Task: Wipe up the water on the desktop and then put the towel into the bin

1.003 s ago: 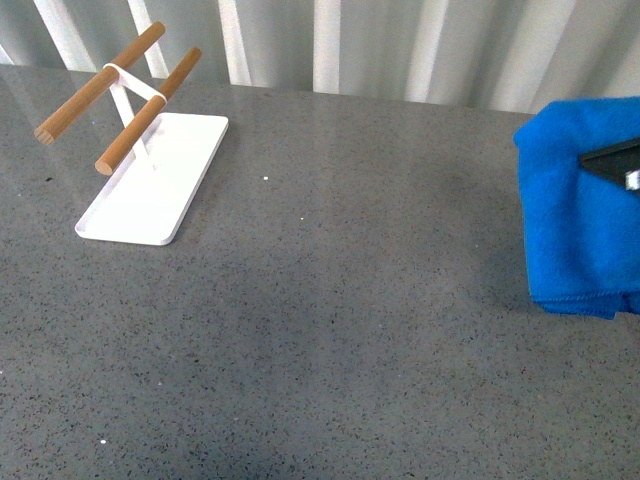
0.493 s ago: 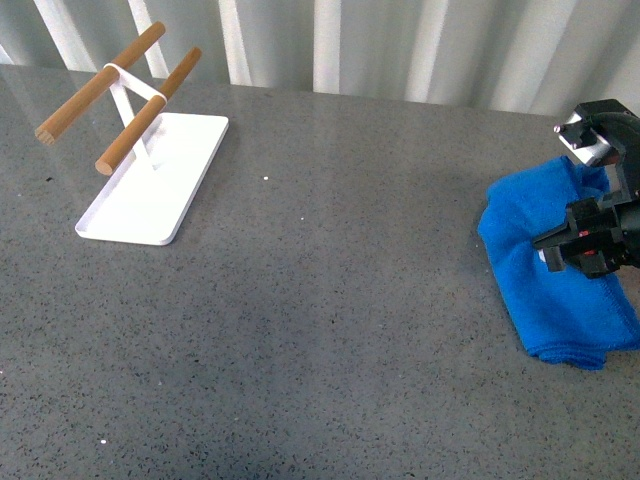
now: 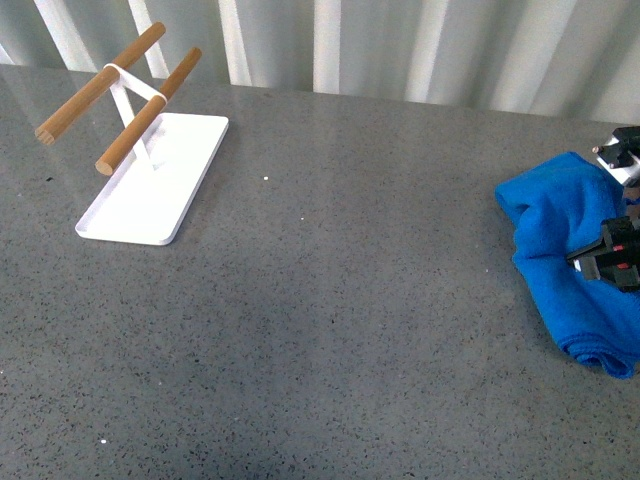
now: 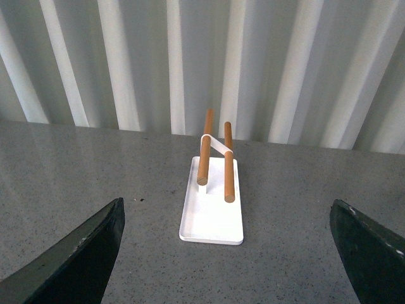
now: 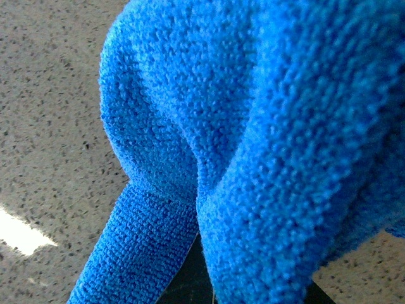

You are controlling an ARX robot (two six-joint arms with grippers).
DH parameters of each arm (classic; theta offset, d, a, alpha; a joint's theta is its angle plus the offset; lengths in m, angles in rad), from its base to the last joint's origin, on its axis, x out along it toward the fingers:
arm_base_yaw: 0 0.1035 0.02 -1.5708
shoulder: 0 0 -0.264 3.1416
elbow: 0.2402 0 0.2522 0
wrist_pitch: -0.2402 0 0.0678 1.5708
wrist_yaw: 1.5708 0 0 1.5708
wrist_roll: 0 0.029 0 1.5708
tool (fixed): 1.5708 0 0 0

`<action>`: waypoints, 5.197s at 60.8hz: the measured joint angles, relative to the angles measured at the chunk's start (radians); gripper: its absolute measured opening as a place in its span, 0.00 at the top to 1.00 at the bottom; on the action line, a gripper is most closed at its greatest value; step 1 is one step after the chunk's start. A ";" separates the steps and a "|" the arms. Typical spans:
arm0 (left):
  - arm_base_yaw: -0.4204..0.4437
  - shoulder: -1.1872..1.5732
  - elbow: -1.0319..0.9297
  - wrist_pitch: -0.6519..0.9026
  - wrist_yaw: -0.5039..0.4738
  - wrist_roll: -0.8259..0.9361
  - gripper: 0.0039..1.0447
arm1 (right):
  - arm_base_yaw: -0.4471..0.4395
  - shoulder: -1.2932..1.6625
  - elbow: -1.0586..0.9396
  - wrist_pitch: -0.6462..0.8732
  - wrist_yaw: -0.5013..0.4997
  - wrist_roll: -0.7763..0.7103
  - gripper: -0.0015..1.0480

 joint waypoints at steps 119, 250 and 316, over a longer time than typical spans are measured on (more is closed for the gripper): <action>0.000 0.000 0.000 0.000 0.000 0.000 0.06 | -0.010 -0.165 -0.018 -0.224 -0.066 -0.363 0.96; 0.000 0.000 0.000 0.000 0.000 0.000 0.06 | -0.484 -0.148 0.286 -0.413 0.039 -0.233 0.46; 0.000 0.000 0.000 0.000 0.000 0.000 0.06 | -0.336 -0.832 -0.056 -0.240 -0.171 -0.100 0.07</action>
